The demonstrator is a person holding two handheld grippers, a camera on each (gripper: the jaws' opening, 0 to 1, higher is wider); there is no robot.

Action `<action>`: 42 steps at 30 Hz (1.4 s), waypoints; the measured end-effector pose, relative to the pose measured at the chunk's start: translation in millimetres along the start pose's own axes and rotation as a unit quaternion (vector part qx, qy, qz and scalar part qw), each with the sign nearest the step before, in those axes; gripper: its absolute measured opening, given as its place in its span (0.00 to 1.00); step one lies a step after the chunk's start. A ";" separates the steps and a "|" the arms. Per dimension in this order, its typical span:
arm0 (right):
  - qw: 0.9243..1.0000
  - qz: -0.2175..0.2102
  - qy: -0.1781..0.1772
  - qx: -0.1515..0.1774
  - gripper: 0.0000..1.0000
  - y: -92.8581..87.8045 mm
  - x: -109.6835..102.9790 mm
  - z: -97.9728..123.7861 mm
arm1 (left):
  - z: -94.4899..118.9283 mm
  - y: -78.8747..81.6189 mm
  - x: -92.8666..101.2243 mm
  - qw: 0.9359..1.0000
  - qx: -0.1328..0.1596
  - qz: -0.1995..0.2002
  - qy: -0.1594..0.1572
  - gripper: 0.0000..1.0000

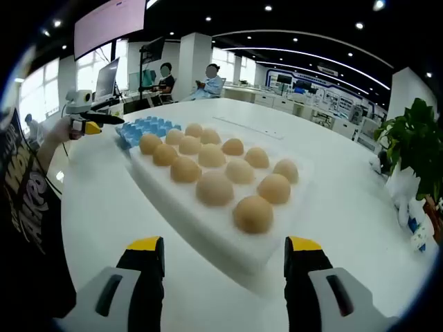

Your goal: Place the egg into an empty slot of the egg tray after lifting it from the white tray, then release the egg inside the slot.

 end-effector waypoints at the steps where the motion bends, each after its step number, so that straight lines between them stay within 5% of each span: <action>1: 1.000 0.000 0.001 -0.001 0.72 -0.5 -0.1 -0.2 | -0.1 -0.2 0.1 1.000 -0.001 0.000 0.000 0.88; 42: 1.000 -0.019 -0.013 0.017 0.61 2.8 10.9 -1.5 | 1.1 -8.0 -0.3 1.000 -0.012 0.003 -0.001 0.87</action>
Point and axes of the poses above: the point that each gripper's makers call its tool centre point, and the gripper's own axes: z roughly backward along the fingers, x roughly to its right, y roughly out of its top, the point moved 2 cm from there along z, roughly backward along the fingers, and after that the axes turned 9 degrees about z, right-handed, at the moved point
